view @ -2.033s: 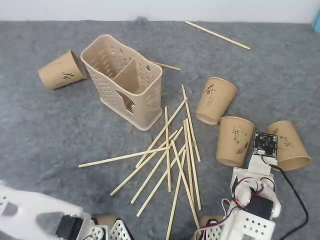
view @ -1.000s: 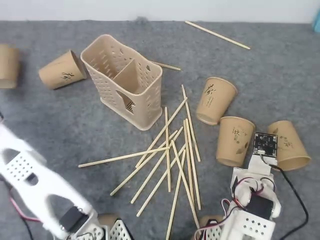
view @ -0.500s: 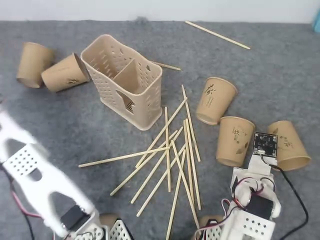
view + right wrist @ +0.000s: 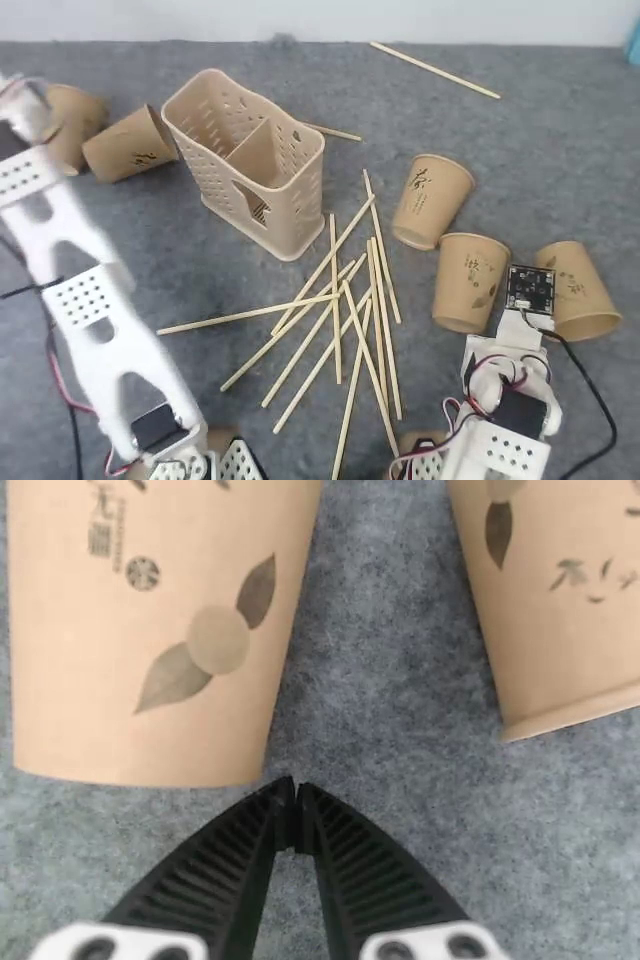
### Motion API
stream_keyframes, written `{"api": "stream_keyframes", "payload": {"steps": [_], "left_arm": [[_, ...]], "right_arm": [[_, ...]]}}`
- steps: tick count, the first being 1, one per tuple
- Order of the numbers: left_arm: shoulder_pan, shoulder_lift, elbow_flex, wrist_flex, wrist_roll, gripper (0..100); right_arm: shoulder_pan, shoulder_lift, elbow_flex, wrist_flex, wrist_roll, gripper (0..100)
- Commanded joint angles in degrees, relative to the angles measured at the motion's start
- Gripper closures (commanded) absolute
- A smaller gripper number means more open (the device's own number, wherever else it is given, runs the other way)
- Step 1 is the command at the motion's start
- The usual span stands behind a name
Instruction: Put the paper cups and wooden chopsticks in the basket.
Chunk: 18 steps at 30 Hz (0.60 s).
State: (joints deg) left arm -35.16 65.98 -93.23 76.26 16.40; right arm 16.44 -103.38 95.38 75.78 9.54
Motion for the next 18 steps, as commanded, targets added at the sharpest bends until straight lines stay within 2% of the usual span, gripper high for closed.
{"api": "stream_keyframes", "payload": {"steps": [1, 5, 12, 18], "left_arm": [[4.6, 1.6, -2.8, -12.7, 14.0, 99], [8.7, 6.6, -2.8, -21.5, 22.8, 99], [14.0, 12.7, -2.6, -22.0, 42.8, 99], [15.9, 17.1, -2.5, -21.7, 49.5, 99]], "right_arm": [[0.7, -0.7, 1.1, -0.7, 0.7, 99.1], [0.7, -0.7, 1.1, -0.7, 0.7, 99.1], [0.7, -0.7, 1.1, -0.7, 0.7, 99.1], [0.7, -0.7, 1.1, -0.7, 0.7, 99.1]]}}
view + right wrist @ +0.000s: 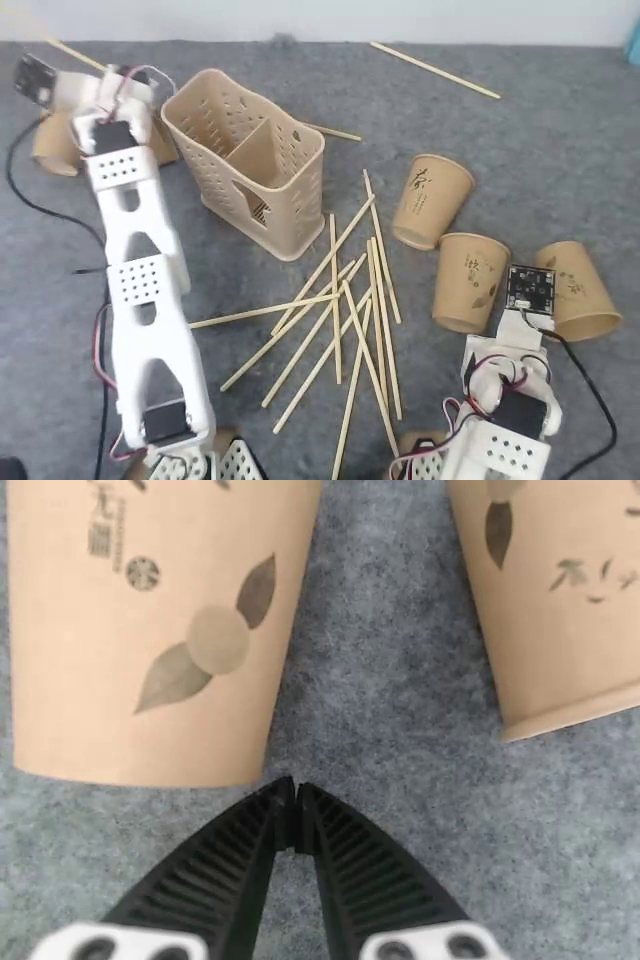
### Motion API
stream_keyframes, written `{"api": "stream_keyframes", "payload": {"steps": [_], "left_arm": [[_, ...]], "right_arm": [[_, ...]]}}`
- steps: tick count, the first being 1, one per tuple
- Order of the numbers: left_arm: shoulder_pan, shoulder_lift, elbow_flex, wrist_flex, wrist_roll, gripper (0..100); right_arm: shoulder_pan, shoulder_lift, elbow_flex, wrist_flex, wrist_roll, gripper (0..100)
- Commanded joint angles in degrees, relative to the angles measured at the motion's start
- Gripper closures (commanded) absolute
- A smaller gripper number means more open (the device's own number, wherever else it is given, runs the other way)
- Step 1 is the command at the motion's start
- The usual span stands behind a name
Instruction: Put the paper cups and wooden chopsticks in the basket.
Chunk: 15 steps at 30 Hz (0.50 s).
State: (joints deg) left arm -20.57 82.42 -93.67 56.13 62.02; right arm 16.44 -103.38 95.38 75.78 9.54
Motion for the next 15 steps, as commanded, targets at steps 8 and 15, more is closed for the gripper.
{"api": "stream_keyframes", "payload": {"steps": [8, 15], "left_arm": [[-0.5, 1.1, -2.5, 14.3, 6.0, 99], [-1.4, -3.3, -2.5, 33.6, 8.3, 99]], "right_arm": [[0.7, -0.7, 1.1, -0.7, 0.7, 99.1], [0.7, -0.7, 1.1, -0.7, 0.7, 99.1]]}}
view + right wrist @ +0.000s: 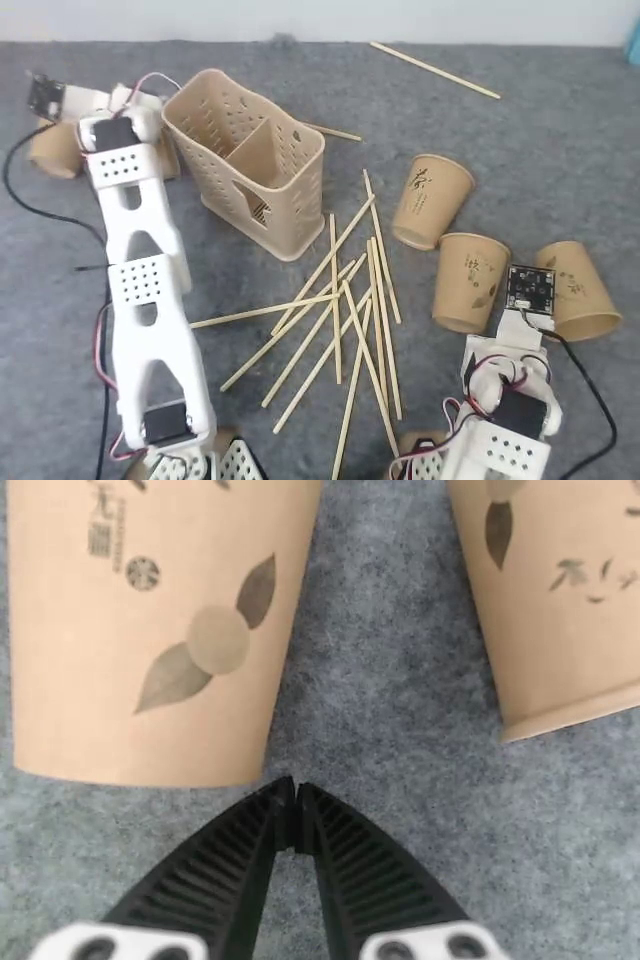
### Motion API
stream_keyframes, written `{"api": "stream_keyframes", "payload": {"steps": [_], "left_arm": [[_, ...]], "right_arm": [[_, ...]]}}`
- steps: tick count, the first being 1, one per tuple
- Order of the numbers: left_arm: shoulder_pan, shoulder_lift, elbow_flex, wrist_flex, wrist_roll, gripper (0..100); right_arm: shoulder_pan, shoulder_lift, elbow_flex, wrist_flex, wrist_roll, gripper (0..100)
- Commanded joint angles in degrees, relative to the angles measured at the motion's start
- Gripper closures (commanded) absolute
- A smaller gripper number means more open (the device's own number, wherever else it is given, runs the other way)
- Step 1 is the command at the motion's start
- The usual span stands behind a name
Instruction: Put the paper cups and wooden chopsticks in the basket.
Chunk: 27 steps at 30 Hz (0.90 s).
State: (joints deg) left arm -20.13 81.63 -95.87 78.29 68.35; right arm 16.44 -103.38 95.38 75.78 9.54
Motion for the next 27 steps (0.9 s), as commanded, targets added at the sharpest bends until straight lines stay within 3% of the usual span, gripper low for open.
{"api": "stream_keyframes", "payload": {"steps": [1, 5, 13, 27], "left_arm": [[-1.9, -3.3, -0.3, 14.2, 2.1, 99], [-3.3, -6.4, -0.3, 22.8, 1.9, 99], [-8.7, -8.0, -0.3, 22.5, -4.7, 99], [-11.0, -8.8, 3.7, 23.0, -11.3, 99]], "right_arm": [[0.7, -0.7, 1.1, -0.7, 0.7, 99.1], [0.7, -0.7, 1.1, -0.7, 0.7, 99.1], [0.7, -0.7, 1.1, -0.7, 0.7, 99.1], [0.5, -0.7, 1.1, -0.8, 0.7, 99.1]]}}
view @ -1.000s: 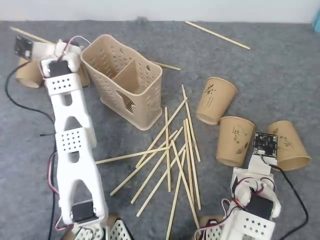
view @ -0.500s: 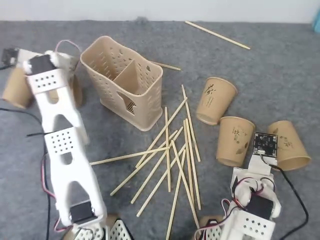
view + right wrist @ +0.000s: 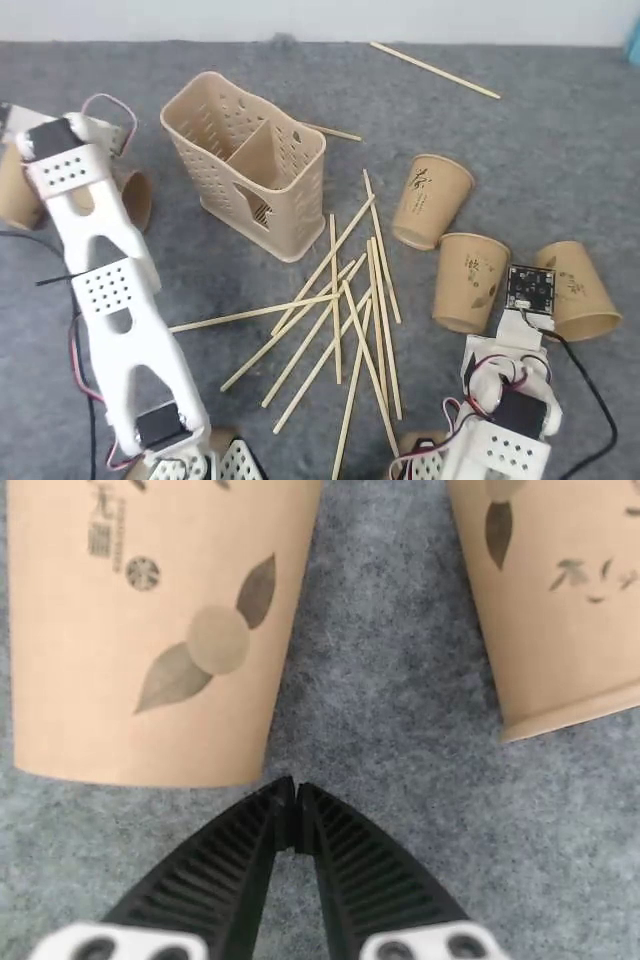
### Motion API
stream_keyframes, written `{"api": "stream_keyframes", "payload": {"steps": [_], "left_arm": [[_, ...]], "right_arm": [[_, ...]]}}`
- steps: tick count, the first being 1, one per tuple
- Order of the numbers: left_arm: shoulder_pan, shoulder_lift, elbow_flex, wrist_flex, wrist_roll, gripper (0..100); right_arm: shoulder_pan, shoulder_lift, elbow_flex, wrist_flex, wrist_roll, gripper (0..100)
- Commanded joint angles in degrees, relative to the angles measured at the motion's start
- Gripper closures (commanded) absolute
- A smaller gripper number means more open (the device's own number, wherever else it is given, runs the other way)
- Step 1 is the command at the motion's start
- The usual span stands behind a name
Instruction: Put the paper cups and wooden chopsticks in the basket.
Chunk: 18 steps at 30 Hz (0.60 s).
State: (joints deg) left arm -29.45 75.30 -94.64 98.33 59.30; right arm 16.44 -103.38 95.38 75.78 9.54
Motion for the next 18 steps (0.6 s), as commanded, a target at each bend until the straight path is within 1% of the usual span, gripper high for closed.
{"api": "stream_keyframes", "payload": {"steps": [1, 4, 9, 11, 15, 18], "left_arm": [[-1.7, -3.5, 4.8, 3.0, -2.7, 99], [-1.7, -9.9, 16.2, 3.0, -4.7, 99], [-0.5, -28.0, 42.9, 1.8, -9.5, 99], [0.1, -34.6, 51.9, -0.5, -10.4, 99], [0.1, -45.1, 67.6, -8.8, -10.5, 99], [0.3, -51.2, 76.5, -13.0, -10.5, 99]], "right_arm": [[0.4, -0.7, 1.1, -0.8, 0.7, 99.1], [0.4, -0.7, 1.1, -0.8, 0.7, 99.1], [0.4, -0.7, 1.1, -0.8, 0.7, 99.1], [0.4, -0.7, 1.1, -0.8, 0.7, 99.1], [0.6, -0.7, 1.1, -0.8, 0.7, 99.1], [0.6, -0.7, 1.1, -0.7, 0.7, 99.1]]}}
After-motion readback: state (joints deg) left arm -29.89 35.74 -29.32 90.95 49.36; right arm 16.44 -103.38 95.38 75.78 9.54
